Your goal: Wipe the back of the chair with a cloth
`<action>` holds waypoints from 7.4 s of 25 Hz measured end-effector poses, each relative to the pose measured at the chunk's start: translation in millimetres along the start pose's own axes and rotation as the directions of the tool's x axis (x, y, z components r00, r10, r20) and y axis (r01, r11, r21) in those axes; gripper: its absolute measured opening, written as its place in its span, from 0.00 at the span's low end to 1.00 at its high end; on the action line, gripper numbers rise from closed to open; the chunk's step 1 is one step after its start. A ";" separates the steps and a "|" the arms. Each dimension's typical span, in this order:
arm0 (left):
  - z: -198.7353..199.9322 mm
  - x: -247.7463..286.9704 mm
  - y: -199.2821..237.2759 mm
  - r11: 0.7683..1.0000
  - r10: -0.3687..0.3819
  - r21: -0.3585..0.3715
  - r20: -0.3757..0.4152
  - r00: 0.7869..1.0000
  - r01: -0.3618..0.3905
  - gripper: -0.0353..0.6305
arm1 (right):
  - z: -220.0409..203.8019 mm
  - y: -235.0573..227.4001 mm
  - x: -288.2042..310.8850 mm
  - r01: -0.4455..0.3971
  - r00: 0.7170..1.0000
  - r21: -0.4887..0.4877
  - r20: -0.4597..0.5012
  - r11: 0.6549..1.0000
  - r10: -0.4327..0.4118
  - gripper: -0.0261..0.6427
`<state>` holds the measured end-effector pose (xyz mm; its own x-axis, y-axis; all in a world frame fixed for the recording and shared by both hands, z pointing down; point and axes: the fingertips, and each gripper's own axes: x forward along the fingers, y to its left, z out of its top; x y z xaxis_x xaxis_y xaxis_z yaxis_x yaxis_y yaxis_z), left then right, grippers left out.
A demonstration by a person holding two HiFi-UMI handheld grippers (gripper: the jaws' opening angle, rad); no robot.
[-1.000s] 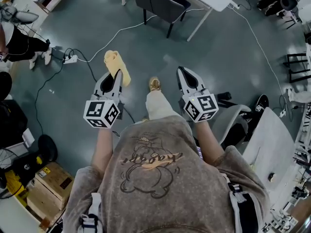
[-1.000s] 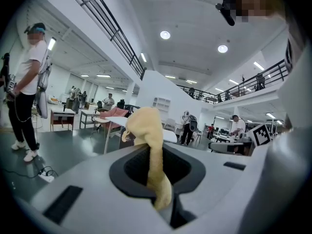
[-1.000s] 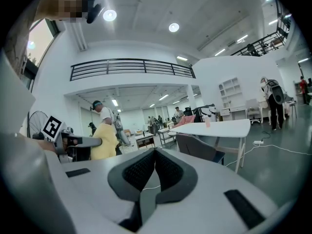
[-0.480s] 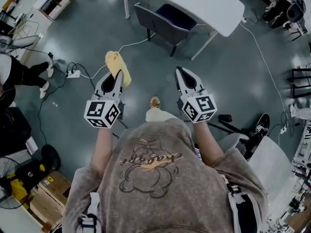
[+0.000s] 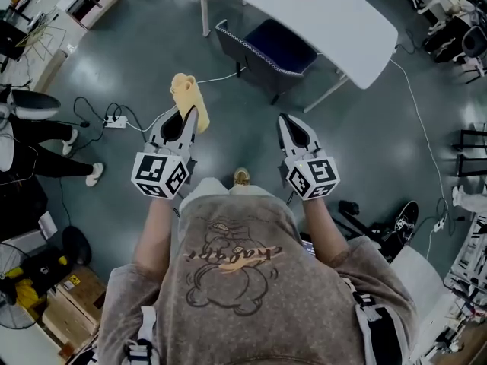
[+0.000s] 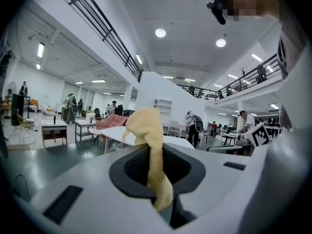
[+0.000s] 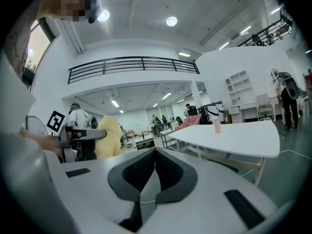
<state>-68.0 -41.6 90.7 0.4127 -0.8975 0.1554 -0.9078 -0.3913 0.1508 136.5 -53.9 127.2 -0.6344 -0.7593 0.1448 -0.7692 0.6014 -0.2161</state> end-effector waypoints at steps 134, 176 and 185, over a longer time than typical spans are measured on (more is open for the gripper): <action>-236.0 341.4 81.8 0.882 -0.439 0.318 0.286 0.852 0.348 0.13 | -390.3 -126.4 192.2 0.083 0.968 -0.150 0.246 0.985 -0.044 0.08; -285.9 322.7 157.1 0.923 -0.334 0.273 0.214 0.918 0.273 0.13 | -407.5 -130.4 175.4 0.082 0.973 -0.146 0.226 0.986 -0.048 0.08; -311.3 361.2 255.1 0.971 -0.151 0.216 0.202 0.968 0.107 0.13 | -412.2 -120.5 182.1 0.076 0.974 -0.145 0.220 0.987 -0.042 0.08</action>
<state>-127.4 -402.4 489.2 0.5215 -0.8503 -0.0701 -0.8532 -0.5194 -0.0477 81.9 -162.2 577.5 -0.5686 -0.8203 -0.0626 -0.8180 0.5718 -0.0625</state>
